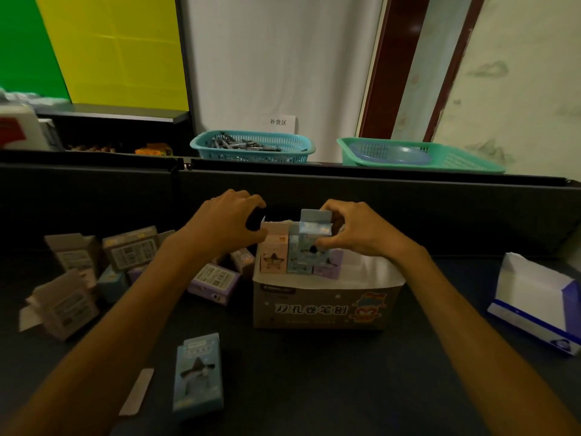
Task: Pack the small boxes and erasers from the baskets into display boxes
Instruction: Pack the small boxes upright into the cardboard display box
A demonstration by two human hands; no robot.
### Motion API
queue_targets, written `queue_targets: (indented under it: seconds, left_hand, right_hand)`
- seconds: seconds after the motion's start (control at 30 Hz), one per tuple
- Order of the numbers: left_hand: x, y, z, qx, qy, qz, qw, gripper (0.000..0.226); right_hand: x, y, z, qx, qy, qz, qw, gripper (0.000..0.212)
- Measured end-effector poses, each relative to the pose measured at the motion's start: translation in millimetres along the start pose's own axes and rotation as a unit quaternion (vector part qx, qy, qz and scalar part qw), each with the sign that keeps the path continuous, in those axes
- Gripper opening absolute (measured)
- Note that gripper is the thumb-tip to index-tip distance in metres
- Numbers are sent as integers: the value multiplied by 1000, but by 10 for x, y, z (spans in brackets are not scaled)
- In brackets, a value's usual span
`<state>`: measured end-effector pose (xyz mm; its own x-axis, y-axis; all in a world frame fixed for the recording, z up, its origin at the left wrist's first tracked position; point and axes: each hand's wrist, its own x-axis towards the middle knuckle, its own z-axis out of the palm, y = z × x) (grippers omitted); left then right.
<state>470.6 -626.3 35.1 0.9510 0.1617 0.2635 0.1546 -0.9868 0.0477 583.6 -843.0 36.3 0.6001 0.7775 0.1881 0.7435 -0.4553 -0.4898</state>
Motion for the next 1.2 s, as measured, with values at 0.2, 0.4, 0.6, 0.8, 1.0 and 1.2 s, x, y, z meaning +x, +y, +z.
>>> queue_targets:
  seconds: [0.2, 0.4, 0.6, 0.8, 1.0, 1.2]
  left_hand:
    - [-74, -111, 53, -31, -2, -5, 1000, 57]
    - [-107, -166, 80, -26, -8, -5, 1000, 56]
    - [-138, -167, 126, -22, -30, -14, 999, 57]
    - [-233, -126, 107, 0, -35, -20, 999, 60]
    - [-554, -136, 59, 8, -18, -55, 998, 62]
    - [-985, -167, 13, -17, -5, -97, 995, 59]
  right_hand:
    - [178, 63, 294, -64, -37, 36, 997, 40]
    - [167, 54, 434, -118, -32, 32, 992, 44]
    - [182, 78, 456, -171, -31, 52, 983, 52]
    - [29, -90, 291, -183, -2, 55, 981, 50]
    - [-58, -334, 305, -167, 49, -7, 985, 49]
    - [-95, -581, 515, -110, 39, -76, 990, 49]
